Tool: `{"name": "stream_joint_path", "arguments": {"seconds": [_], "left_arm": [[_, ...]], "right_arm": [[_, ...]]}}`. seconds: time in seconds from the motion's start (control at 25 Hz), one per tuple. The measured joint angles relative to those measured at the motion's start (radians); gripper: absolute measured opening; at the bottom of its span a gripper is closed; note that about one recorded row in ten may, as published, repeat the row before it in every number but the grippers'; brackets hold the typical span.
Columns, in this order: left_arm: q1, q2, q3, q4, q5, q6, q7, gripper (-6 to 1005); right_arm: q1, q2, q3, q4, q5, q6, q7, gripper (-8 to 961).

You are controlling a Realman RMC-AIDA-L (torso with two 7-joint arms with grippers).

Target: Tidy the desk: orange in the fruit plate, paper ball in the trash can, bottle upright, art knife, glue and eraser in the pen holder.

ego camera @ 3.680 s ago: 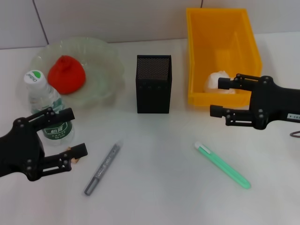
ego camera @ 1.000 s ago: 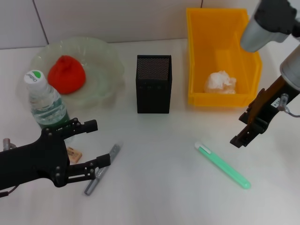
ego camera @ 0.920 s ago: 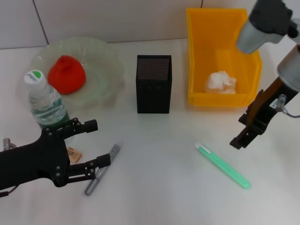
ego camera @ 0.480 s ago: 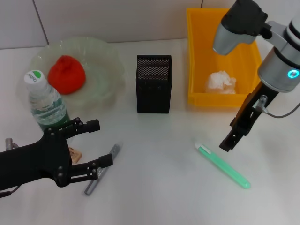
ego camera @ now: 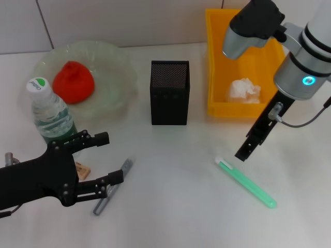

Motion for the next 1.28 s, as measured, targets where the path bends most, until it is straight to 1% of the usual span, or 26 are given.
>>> {"name": "stream_joint_path", "arguments": {"seconds": [0.08, 0.2, 0.4, 0.64, 0.8, 1.28], "left_arm": [[0.002, 0.000, 0.000, 0.000, 0.000, 0.000, 0.001, 849], [0.001, 0.000, 0.000, 0.001, 0.000, -0.001, 0.001, 849], [0.000, 0.000, 0.000, 0.003, 0.000, -0.002, 0.003, 848], [-0.001, 0.000, 0.000, 0.004, 0.000, -0.002, 0.010, 848], [-0.001, -0.001, 0.000, 0.004, 0.000, -0.002, 0.011, 848], [0.001, -0.004, 0.000, -0.001, 0.000, -0.002, 0.015, 848]], "right_arm": [[0.007, 0.000, -0.001, 0.014, 0.000, 0.006, 0.009, 767], [0.037, 0.003, -0.008, 0.079, 0.005, 0.031, 0.050, 767], [0.057, 0.006, -0.010, 0.126, 0.020, 0.070, 0.074, 767], [0.066, 0.006, -0.011, 0.141, 0.041, 0.093, 0.094, 767], [0.090, 0.007, -0.011, 0.211, 0.044, 0.113, 0.100, 767], [0.088, 0.007, -0.020, 0.226, 0.045, 0.125, 0.104, 767]]}}
